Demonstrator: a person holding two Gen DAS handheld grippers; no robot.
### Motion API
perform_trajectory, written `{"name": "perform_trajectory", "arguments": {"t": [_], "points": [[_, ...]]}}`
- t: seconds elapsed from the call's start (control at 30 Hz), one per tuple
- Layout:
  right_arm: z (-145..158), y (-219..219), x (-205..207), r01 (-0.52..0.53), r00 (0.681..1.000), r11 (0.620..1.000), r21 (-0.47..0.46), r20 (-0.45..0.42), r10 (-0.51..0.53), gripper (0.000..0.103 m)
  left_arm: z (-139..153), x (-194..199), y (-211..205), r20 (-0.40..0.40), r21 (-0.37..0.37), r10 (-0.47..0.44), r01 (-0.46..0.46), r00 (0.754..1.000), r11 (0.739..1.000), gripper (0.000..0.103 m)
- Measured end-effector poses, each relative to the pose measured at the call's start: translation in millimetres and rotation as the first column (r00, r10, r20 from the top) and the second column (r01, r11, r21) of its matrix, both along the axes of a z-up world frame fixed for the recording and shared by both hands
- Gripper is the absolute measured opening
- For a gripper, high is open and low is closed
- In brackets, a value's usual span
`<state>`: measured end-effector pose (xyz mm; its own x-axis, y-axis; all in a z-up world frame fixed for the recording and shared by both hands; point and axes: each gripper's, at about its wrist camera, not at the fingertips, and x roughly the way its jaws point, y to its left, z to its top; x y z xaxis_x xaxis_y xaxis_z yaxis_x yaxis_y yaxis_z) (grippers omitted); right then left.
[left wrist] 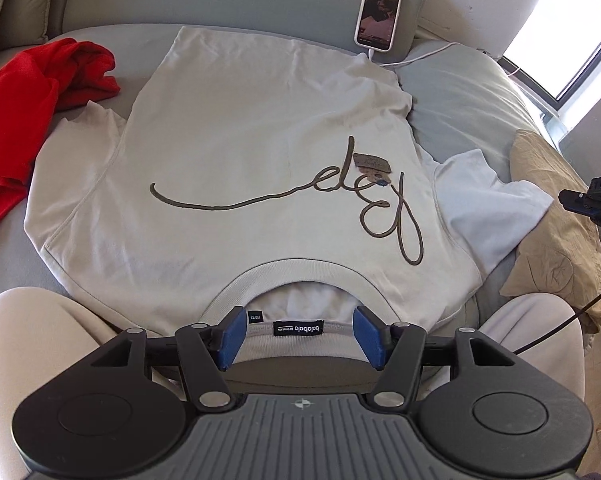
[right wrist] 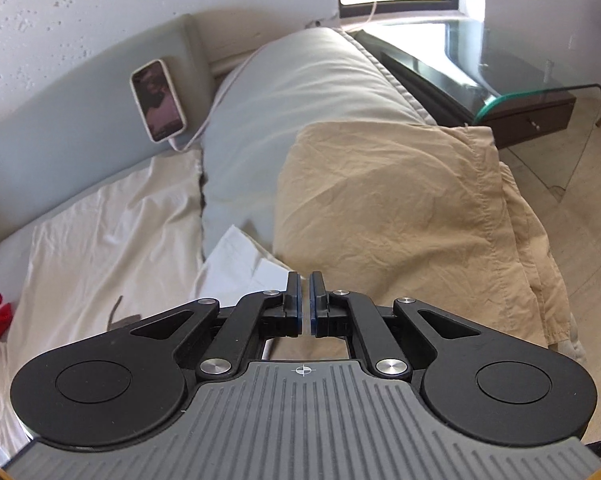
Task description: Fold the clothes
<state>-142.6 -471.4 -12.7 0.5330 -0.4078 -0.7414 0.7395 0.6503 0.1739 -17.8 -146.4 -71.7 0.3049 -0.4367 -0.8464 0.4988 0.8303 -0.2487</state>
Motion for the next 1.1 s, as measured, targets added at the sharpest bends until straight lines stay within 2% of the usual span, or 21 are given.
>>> {"name": "perform_trajectory", "arguments": {"t": [0.07, 0.1, 0.13, 0.2, 0.3, 0.33, 0.4, 0.43, 0.47, 0.5, 0.53, 0.6, 0.67, 0.73, 0.8, 0.93, 1.03, 1.1], "points": [[3, 11, 6, -0.054, 0.998, 0.998, 0.022, 0.041, 0.053, 0.009, 0, 3, 1, -0.002, 0.001, 0.014, -0.014, 1.0, 1.0, 0.058], [3, 18, 13, -0.104, 0.993, 0.993, 0.047, 0.057, 0.102, 0.013, -1, 4, 1, -0.002, 0.001, 0.021, -0.021, 1.0, 1.0, 0.058], [-1, 25, 21, -0.161, 0.986, 0.983, 0.085, 0.065, 0.156, 0.023, -1, 5, 2, 0.0, 0.004, 0.028, -0.028, 1.0, 1.0, 0.058], [-19, 35, 41, -0.262, 0.965, 0.942, 0.21, 0.083, 0.25, 0.034, 0, 6, 4, 0.007, 0.009, 0.035, -0.035, 0.999, 0.999, 0.058], [-60, 41, 67, -0.306, 0.952, 0.887, 0.346, 0.093, 0.292, 0.032, 0, 7, 10, 0.01, 0.014, 0.05, -0.05, 0.999, 0.999, 0.059], [-75, 39, 74, -0.289, 0.957, 0.879, 0.378, 0.081, 0.28, 0.032, 0, 9, 14, 0.01, 0.016, 0.062, -0.062, 0.998, 0.998, 0.059], [-98, 31, 80, -0.2, 0.977, 0.893, 0.402, 0.009, 0.215, 0.031, 0, 12, 24, 0.012, 0.017, 0.094, -0.095, 0.995, 0.995, 0.059], [-103, 28, 77, -0.142, 0.985, 0.915, 0.377, -0.038, 0.169, 0.021, 0, 15, 31, 0.011, 0.014, 0.118, -0.119, 0.993, 0.993, 0.059], [-105, 24, 71, -0.078, 0.992, 0.936, 0.344, -0.069, 0.108, 0.004, 0, 19, 38, 0.009, 0.009, 0.144, -0.144, 0.99, 0.99, 0.059], [-104, 22, 63, -0.031, 0.995, 0.945, 0.326, -0.078, 0.059, 0.0, 1, 23, 46, 0.01, 0.004, 0.171, -0.171, 0.985, 0.985, 0.059], [-102, 20, 56, 0.014, 0.996, 0.951, 0.31, -0.085, 0.013, 0.0, 2, 28, 54, 0.012, -0.001, 0.199, -0.199, 0.98, 0.98, 0.059], [-94, 22, 48, 0.037, 0.996, 0.955, 0.295, -0.092, -0.01, 0.0, 3, 37, 70, 0.015, -0.012, 0.256, -0.256, 0.967, 0.967, 0.059], [-83, 31, 46, 0.022, 0.993, 0.964, 0.264, -0.114, 0.009, 0.005, 4, 46, 88, 0.016, -0.024, 0.317, -0.317, 0.948, 0.948, 0.059], [-72, 40, 44, -0.018, 0.993, 0.966, 0.257, -0.111, 0.047, 0.025, 3, 55, 108, 0.013, -0.038, 0.382, -0.382, 0.924, 0.924, 0.059], [-58, 44, 39, -0.099, 0.991, 0.95, 0.297, -0.053, 0.12, 0.042, 2, 67, 131, 0.011, -0.064, 0.46, -0.459, 0.888, 0.886, 0.059], [-35, 69, 34, -0.234, 0.971, 0.917, 0.323, 0.025, 0.239, 0.042, -5, 96, 170, -0.024, -0.144, 0.586, -0.583, 0.81, 0.799, 0.058], [-24, 87, 35, -0.302, 0.953, 0.873, 0.383, 0.104, 0.284, 0.042, -20, 125, 186, -0.134, -0.237, 0.61, -0.623, 0.781, 0.745, 0.057], [-17, 99, 38, -0.343, 0.939, 0.855, 0.388, 0.125, 0.32, 0.042, -32, 144, 187, -0.185, -0.252, 0.608, -0.635, 0.772, 0.73, 0.056]]}}
